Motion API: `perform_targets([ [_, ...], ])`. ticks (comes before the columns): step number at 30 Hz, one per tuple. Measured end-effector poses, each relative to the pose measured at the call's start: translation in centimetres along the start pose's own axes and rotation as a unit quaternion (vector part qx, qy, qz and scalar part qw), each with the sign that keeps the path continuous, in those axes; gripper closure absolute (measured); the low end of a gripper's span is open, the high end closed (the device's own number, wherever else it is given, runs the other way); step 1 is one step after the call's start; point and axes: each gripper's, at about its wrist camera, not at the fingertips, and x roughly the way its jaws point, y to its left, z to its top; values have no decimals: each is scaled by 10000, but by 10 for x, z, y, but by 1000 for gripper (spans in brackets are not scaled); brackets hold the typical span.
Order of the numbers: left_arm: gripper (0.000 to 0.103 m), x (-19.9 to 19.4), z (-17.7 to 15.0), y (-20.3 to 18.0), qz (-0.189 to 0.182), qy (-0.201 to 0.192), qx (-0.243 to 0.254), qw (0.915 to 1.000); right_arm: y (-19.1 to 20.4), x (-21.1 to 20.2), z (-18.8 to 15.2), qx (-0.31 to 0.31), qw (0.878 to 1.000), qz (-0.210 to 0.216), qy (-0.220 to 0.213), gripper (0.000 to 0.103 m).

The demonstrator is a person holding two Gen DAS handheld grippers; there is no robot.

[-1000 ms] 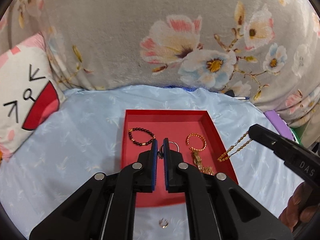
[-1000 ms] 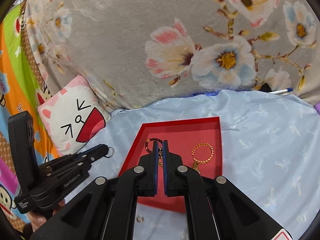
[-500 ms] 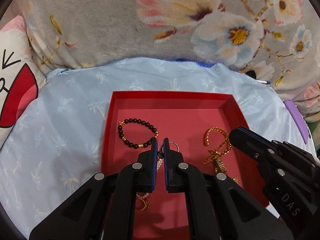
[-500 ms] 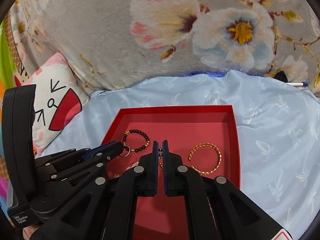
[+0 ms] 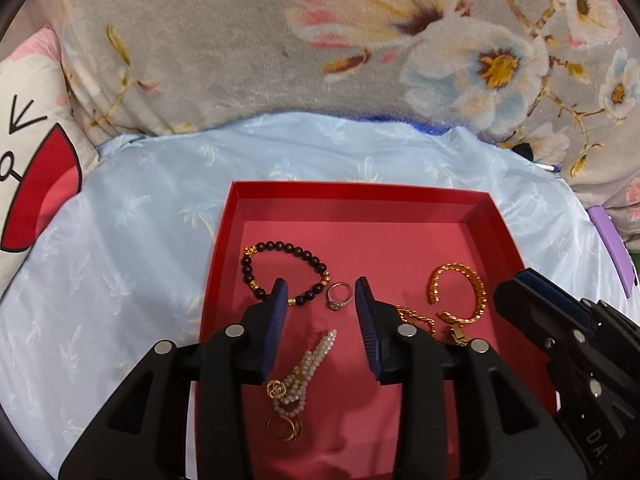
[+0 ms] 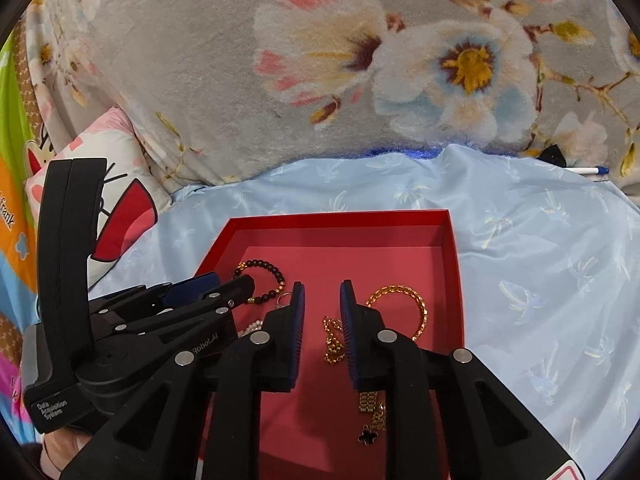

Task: Organize jewelry
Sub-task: 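Carry the ring and chain into the red box and open both tools, then withdraw both open tools from the box toward the hoop earrings, then grasp a gold hoop earring with the right tool while the left tool grasps another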

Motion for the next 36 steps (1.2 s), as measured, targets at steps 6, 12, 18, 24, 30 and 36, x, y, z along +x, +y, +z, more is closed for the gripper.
perform_targets([
  [6, 68, -44, -22, -4, 51, -216, 83, 9997, 3, -51, -21, -22, 9997, 116, -206, 82],
  [12, 61, -82, -80, -1, 78, -200, 50, 9998, 3, -100, -79, 40, 9998, 150, -116, 71],
  [18, 60, -100, -153, 7, 199, 5, -187, 9996, 6, -114, -152, -26, 9993, -40, 367, 71],
  [24, 60, -98, -193, 10, 458, 84, -215, 9987, 10, -96, -183, -128, 9973, -267, 678, 71],
  [30, 57, -103, -198, 12, 465, -88, -190, 9987, 7, -84, -188, -51, 9962, -342, 796, 71],
  [36, 57, -101, -197, 14, 434, -14, -246, 9988, 13, -77, -186, -198, 9951, -530, 805, 72],
])
